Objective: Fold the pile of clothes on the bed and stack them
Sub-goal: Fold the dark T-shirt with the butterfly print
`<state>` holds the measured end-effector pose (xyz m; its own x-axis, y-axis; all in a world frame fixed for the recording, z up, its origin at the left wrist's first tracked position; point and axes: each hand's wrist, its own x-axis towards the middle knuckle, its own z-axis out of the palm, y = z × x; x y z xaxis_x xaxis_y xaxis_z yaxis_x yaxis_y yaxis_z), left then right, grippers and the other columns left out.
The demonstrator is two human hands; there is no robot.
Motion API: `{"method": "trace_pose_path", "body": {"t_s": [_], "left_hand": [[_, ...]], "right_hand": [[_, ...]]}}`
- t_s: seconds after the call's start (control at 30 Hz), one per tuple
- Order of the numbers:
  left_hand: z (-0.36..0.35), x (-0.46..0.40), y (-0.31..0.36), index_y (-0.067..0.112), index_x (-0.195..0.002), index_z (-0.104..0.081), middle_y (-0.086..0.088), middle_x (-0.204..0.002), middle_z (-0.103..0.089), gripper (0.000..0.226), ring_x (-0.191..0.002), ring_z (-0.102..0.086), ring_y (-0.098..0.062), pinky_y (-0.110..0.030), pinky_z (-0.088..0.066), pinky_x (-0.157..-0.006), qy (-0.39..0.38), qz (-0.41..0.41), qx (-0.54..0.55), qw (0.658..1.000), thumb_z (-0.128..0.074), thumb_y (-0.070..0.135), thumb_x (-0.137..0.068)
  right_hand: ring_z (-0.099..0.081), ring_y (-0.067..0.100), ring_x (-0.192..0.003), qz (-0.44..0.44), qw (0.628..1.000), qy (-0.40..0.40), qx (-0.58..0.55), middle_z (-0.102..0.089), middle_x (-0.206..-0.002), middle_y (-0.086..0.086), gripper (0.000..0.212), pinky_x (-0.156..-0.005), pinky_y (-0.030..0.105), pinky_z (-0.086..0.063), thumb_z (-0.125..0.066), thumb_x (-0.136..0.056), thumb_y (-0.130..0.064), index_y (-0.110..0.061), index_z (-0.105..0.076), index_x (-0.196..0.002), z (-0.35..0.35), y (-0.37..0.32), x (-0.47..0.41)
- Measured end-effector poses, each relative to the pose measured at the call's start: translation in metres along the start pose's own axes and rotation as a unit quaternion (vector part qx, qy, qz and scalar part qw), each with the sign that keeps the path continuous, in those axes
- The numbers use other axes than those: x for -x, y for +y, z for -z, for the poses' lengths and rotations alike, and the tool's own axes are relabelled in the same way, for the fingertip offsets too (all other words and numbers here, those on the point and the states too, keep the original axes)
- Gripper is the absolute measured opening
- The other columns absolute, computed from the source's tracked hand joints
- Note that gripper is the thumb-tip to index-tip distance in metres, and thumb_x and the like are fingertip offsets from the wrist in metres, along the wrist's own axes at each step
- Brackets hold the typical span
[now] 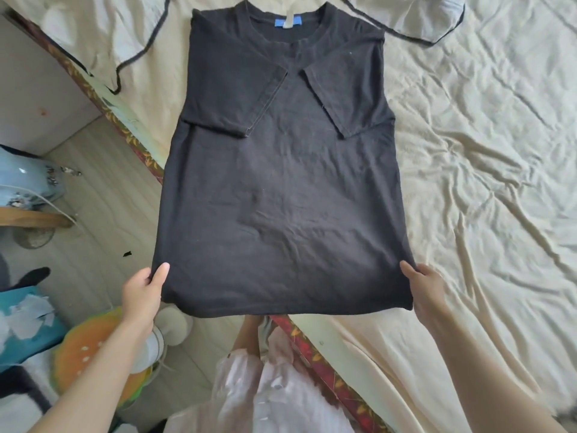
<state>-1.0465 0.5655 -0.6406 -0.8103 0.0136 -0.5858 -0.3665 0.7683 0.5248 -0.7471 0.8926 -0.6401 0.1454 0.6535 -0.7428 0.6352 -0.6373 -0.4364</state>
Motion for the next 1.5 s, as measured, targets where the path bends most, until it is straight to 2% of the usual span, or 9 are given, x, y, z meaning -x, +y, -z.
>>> {"method": "trace_pose_path", "body": {"t_s": [0.23,0.37,0.5,0.63,0.73,0.87,1.13,1.27,1.5], "left_hand": [[0.017,0.009,0.014,-0.007,-0.081,-0.052,-0.012,-0.072,-0.050,0.041,-0.071,-0.045,-0.028,-0.035,-0.034,-0.060,0.038,-0.027,-0.017,0.999,-0.046,0.031,-0.098],[0.018,0.018,0.019,0.003,-0.091,-0.052,-0.010,-0.088,-0.053,0.033,-0.082,-0.049,-0.029,-0.038,-0.038,-0.071,0.051,-0.036,-0.027,0.998,-0.042,0.034,-0.100],[0.023,0.026,0.031,0.007,-0.101,-0.055,-0.008,-0.095,-0.054,0.022,-0.088,-0.049,-0.026,-0.036,-0.036,-0.077,0.045,-0.068,-0.005,0.997,-0.045,0.027,-0.099],[0.032,0.023,0.062,0.008,-0.096,-0.056,-0.009,-0.094,-0.058,0.019,-0.088,-0.051,-0.026,-0.036,-0.038,-0.077,0.068,-0.097,0.045,0.992,-0.051,0.026,-0.097],[0.036,0.011,0.096,0.009,-0.090,-0.057,-0.009,-0.090,-0.058,0.021,-0.085,-0.052,-0.025,-0.034,-0.038,-0.074,0.096,-0.112,0.082,0.986,-0.058,0.029,-0.093],[0.033,-0.017,0.144,0.015,-0.095,-0.061,-0.001,-0.094,-0.060,0.022,-0.089,-0.054,-0.018,-0.031,-0.040,-0.076,0.125,-0.118,0.134,0.976,-0.062,0.036,-0.089],[0.023,-0.100,0.223,0.006,-0.123,-0.060,-0.002,-0.112,-0.063,0.033,-0.102,-0.059,-0.016,-0.028,-0.046,-0.085,0.024,-0.124,0.205,0.971,-0.060,0.017,-0.092],[0.021,-0.134,0.257,0.004,-0.125,-0.058,-0.004,-0.116,-0.063,0.038,-0.109,-0.058,-0.018,-0.034,-0.046,-0.096,0.027,-0.127,0.215,0.968,-0.063,0.019,-0.090],[-0.008,-0.183,0.303,0.001,-0.124,-0.059,-0.007,-0.123,-0.061,0.037,-0.116,-0.056,-0.022,-0.039,-0.044,-0.103,0.021,-0.109,0.213,0.971,-0.062,0.018,-0.091]], "right_hand": [[-0.046,0.022,-0.072,0.054,0.997,0.043,0.018,-0.048,-0.081,0.011,0.023,-0.059,0.031,-0.035,-0.053,-0.095,-0.023,-0.003,-0.052,-0.085,0.011,0.000,0.013],[-0.048,0.022,-0.082,0.106,0.989,0.095,0.029,-0.052,-0.088,0.006,0.020,-0.070,0.032,-0.034,-0.050,-0.096,-0.027,-0.008,-0.052,-0.092,0.010,0.002,0.025],[-0.037,0.024,-0.069,0.115,0.991,0.065,0.017,-0.037,-0.065,0.006,0.039,-0.056,0.032,-0.025,-0.057,-0.093,-0.029,-0.001,-0.043,-0.068,0.018,-0.008,0.035],[-0.045,0.039,-0.073,0.126,0.989,0.046,-0.060,-0.051,-0.079,0.026,0.048,-0.063,0.035,-0.044,-0.060,-0.091,-0.027,0.020,-0.050,-0.094,0.025,-0.038,0.038],[-0.059,0.035,-0.099,0.142,0.983,0.012,-0.117,-0.063,-0.110,0.025,0.029,-0.090,0.047,-0.046,-0.055,-0.095,-0.024,0.004,-0.061,-0.086,0.022,-0.071,0.038],[-0.054,0.016,-0.087,0.158,0.972,-0.006,-0.174,-0.058,-0.084,0.001,0.022,-0.078,0.031,-0.042,-0.050,-0.095,-0.019,-0.010,-0.061,-0.078,0.012,-0.118,0.021],[-0.053,0.022,-0.093,0.157,0.963,-0.031,-0.216,-0.057,-0.089,0.005,0.020,-0.074,0.032,-0.046,-0.048,-0.095,-0.008,-0.014,-0.059,-0.080,-0.009,-0.218,-0.016],[-0.056,0.018,-0.099,0.129,0.958,0.013,-0.254,-0.060,-0.096,0.002,0.023,-0.082,0.029,-0.050,-0.060,-0.092,-0.015,-0.006,-0.062,-0.113,-0.017,-0.262,-0.034],[-0.057,0.016,-0.097,0.078,0.949,0.018,-0.305,-0.060,-0.088,-0.003,0.008,-0.086,0.032,-0.052,-0.066,-0.087,-0.012,-0.015,-0.064,-0.094,-0.048,-0.311,-0.064]]}}
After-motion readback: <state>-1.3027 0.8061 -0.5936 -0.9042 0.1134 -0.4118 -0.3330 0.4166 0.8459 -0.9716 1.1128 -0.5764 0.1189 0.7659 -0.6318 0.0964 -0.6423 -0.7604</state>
